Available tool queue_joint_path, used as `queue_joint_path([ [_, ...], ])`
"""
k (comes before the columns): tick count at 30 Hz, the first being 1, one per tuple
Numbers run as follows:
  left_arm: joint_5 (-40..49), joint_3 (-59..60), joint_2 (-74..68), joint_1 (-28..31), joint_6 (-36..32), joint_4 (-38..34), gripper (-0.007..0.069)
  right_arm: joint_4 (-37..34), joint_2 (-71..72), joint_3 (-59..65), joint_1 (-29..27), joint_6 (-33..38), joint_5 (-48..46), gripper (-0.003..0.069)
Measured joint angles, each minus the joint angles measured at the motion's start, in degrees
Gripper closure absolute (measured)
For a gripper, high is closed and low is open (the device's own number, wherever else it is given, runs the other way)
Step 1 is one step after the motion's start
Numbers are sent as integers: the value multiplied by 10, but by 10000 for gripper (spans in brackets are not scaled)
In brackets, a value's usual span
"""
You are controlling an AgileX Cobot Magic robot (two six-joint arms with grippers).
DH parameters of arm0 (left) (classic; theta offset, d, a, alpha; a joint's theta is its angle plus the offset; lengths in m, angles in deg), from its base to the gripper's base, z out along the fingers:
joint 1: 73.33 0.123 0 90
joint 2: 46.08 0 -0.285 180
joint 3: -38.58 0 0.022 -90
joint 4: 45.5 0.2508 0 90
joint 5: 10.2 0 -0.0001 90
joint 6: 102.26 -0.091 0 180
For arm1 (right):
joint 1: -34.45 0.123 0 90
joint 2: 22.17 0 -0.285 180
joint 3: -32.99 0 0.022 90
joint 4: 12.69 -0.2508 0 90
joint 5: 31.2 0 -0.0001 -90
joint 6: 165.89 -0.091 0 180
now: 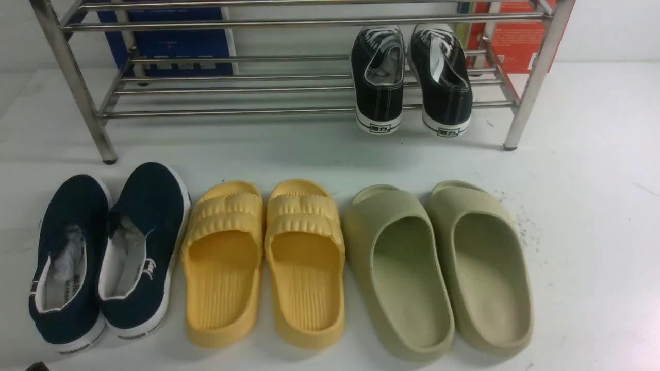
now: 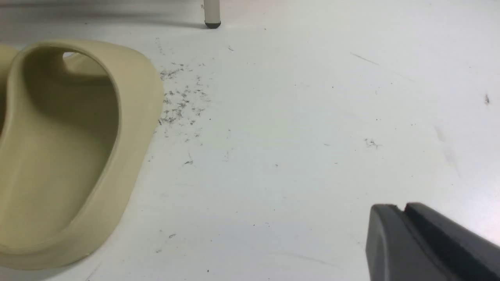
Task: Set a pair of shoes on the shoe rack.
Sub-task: Use the left arm to grab the shoe closest to it
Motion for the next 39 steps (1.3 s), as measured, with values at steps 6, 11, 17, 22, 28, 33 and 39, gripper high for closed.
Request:
queue_joint_path([
  [6, 0, 0, 0, 0, 0, 0, 386, 0, 0, 0, 0, 0, 0, 566],
  [11, -2, 0, 0, 0, -1, 1, 386, 0, 0, 0, 0, 0, 0, 560],
  [17, -96, 0, 0, 0, 69, -80, 386, 0, 0, 0, 0, 0, 0, 559],
  [22, -152, 0, 0, 0, 168, -232, 386, 0, 0, 0, 0, 0, 0, 551],
  [28, -152, -19, 0, 0, 182, -264, 438, 0, 0, 0, 0, 0, 0, 545],
  [33, 16, -171, -51, 0, 104, -202, 596, 0, 0, 0, 0, 0, 0, 538],
  [39, 307, -390, -311, 0, 42, -76, 638, 0, 0, 0, 0, 0, 0, 531],
])
